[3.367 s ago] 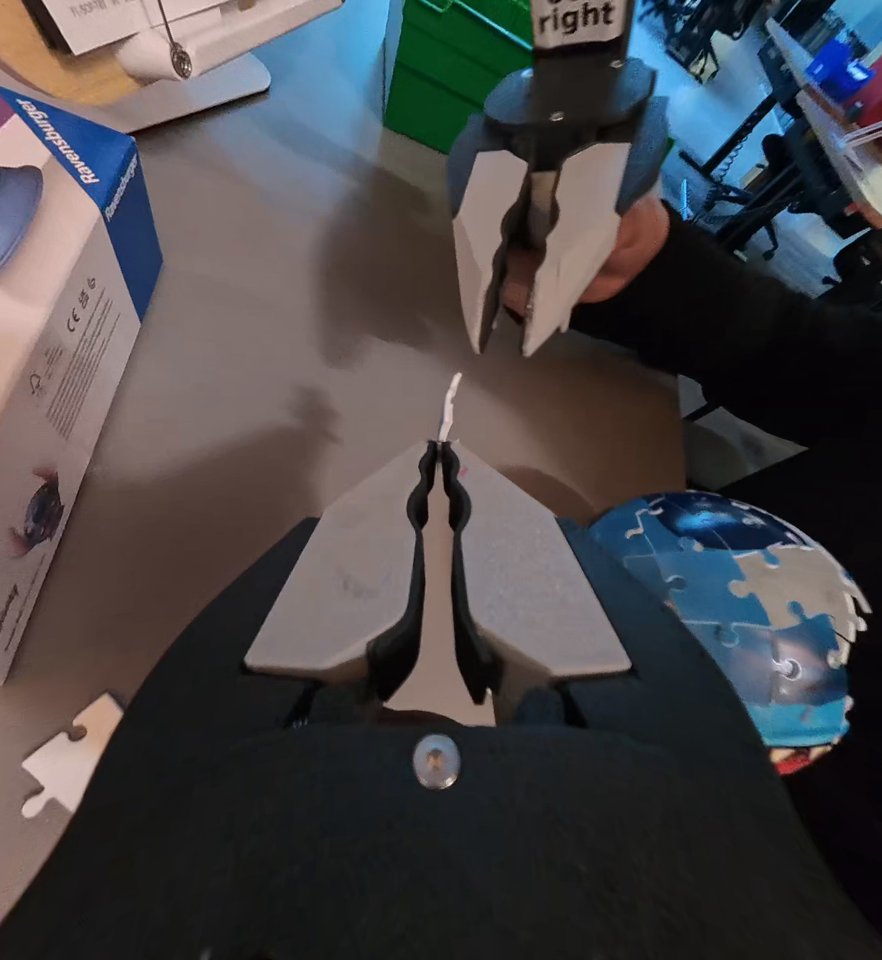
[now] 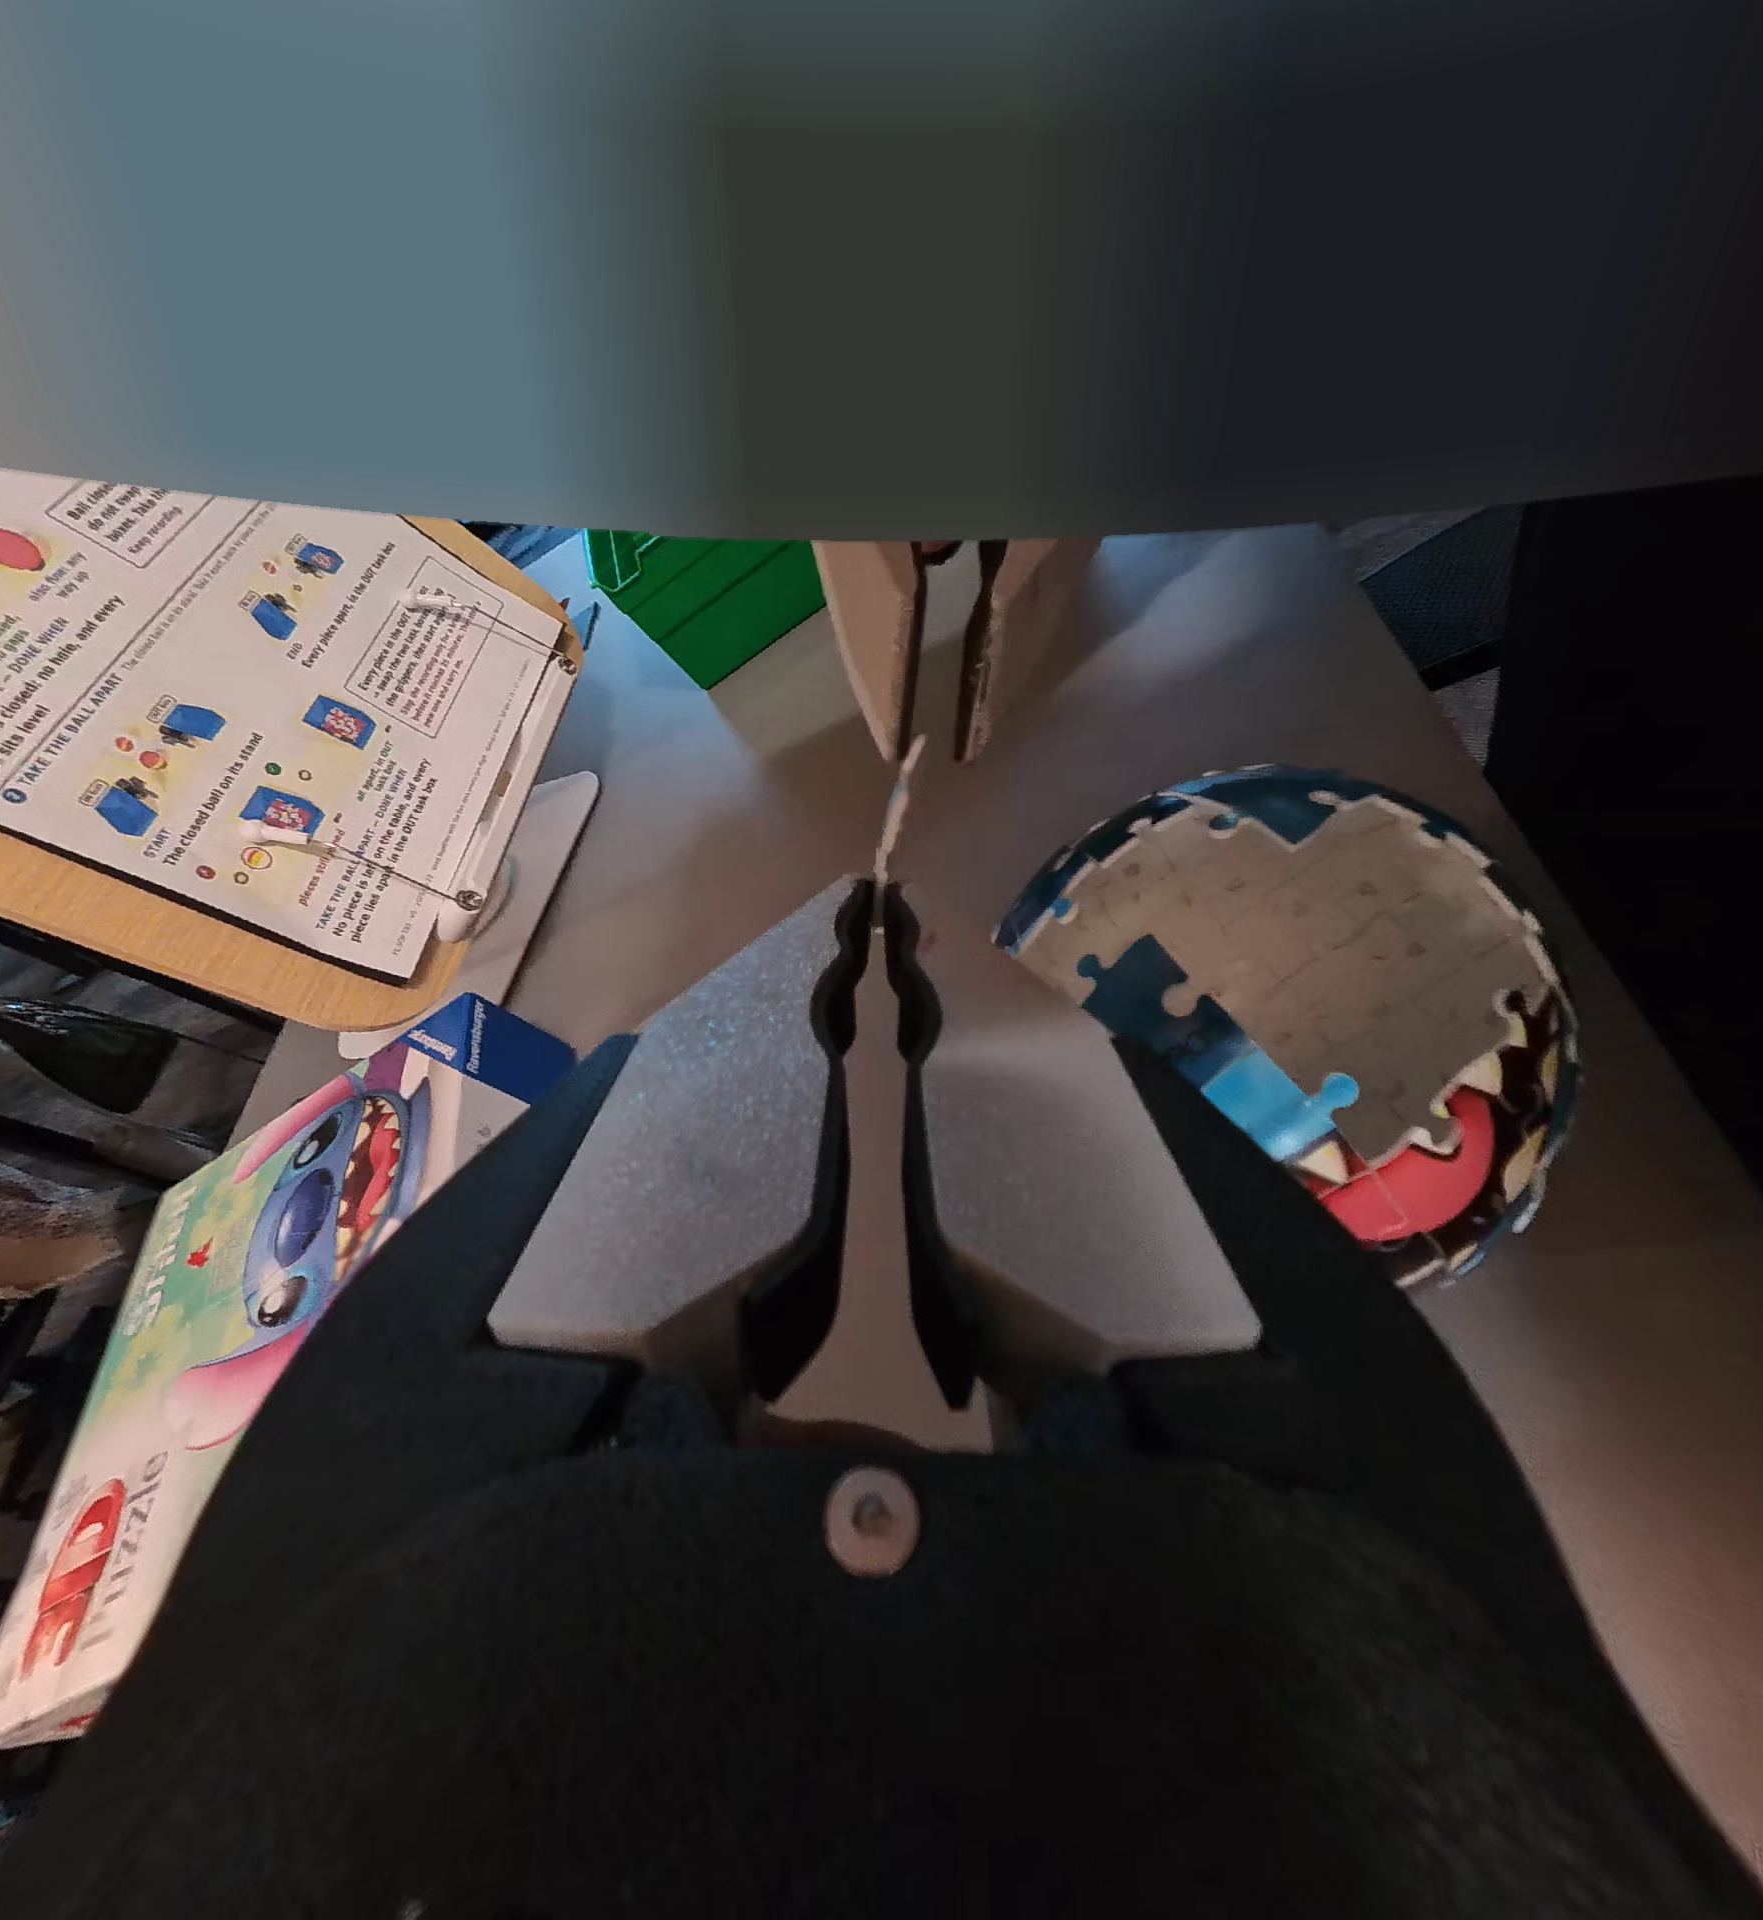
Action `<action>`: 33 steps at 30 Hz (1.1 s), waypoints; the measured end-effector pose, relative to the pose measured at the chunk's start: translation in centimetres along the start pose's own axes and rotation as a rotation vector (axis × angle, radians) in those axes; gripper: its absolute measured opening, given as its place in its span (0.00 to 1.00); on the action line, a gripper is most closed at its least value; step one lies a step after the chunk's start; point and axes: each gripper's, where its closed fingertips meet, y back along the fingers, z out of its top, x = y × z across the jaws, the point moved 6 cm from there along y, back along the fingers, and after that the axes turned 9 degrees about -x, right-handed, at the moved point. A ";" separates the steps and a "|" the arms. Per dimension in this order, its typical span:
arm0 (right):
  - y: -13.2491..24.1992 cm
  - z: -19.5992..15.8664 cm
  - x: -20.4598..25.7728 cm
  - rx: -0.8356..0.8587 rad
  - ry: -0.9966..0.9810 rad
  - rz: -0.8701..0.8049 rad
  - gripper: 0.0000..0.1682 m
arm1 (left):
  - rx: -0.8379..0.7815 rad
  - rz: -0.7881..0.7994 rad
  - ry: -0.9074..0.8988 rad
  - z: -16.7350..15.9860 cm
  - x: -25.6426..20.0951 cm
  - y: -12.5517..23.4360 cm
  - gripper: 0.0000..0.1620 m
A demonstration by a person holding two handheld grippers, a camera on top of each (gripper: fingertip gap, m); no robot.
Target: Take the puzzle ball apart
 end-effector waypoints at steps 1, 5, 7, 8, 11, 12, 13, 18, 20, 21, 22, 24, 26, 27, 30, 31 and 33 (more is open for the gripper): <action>0.1 0.0 0.0 -0.002 -0.021 0.005 0.04 | 0.004 0.011 -0.021 -0.1 0.0 0.0 0.00; 0.6 0.1 -0.4 -0.020 -0.148 0.027 0.01 | 0.001 0.073 -0.143 -0.4 0.1 0.2 0.00; 0.8 -0.1 -0.9 -0.023 -0.231 0.027 0.03 | -0.028 0.088 -0.215 -0.6 -0.2 0.3 0.00; 0.9 -0.3 -1.1 -0.020 -0.274 0.028 0.05 | -0.045 0.103 -0.261 -0.6 -0.3 0.4 0.00; 0.6 -1.3 -1.5 0.004 -0.373 0.059 0.04 | -0.081 0.130 -0.379 -0.7 -0.6 0.6 0.00; 0.4 -1.5 -1.5 0.006 -0.394 0.073 0.04 | -0.085 0.138 -0.413 -0.8 -0.7 0.6 0.00; 0.2 -1.6 -1.3 0.003 -0.413 0.095 0.04 | -0.086 0.150 -0.448 -0.8 -0.8 0.6 0.00; -0.2 -1.6 -1.5 -0.019 -0.461 0.152 0.05 | -0.102 0.171 -0.563 -0.5 -1.3 0.9 0.00; -0.2 -1.5 -1.4 -0.031 -0.473 0.188 0.05 | -0.108 0.171 -0.564 -0.4 -1.3 0.9 0.00; -0.3 -1.4 -1.3 -0.042 -0.487 0.210 0.05 | -0.110 0.170 -0.571 -0.4 -1.3 1.0 0.00; -0.3 -1.4 -1.3 -0.051 -0.508 0.224 0.06 | -0.107 0.176 -0.581 -0.4 -1.3 0.9 0.00; -0.4 -1.5 -1.5 -0.060 -0.561 0.241 0.07 | -0.096 0.190 -0.602 -0.4 -1.2 0.9 0.00; -0.3 -1.7 -1.9 -0.065 -0.623 0.235 0.07 | -0.059 0.236 -0.654 -0.6 -0.9 0.8 0.00; -0.3 -1.9 -2.2 -0.059 -0.650 0.224 0.06 | -0.032 0.251 -0.695 -0.8 -0.9 0.7 0.00; -0.4 -2.2 -2.9 -0.021 -0.695 0.148 0.08 | 0.002 0.282 -0.762 -0.9 -1.0 0.2 0.00; -0.5 -2.0 -2.9 -0.016 -0.709 0.130 0.09 | 0.015 0.297 -0.780 -1.0 -1.0 0.1 0.00; -0.7 -2.0 -2.9 -0.002 -0.750 0.080 0.14 | 0.070 0.363 -0.852 -1.2 -0.6 -0.1 0.00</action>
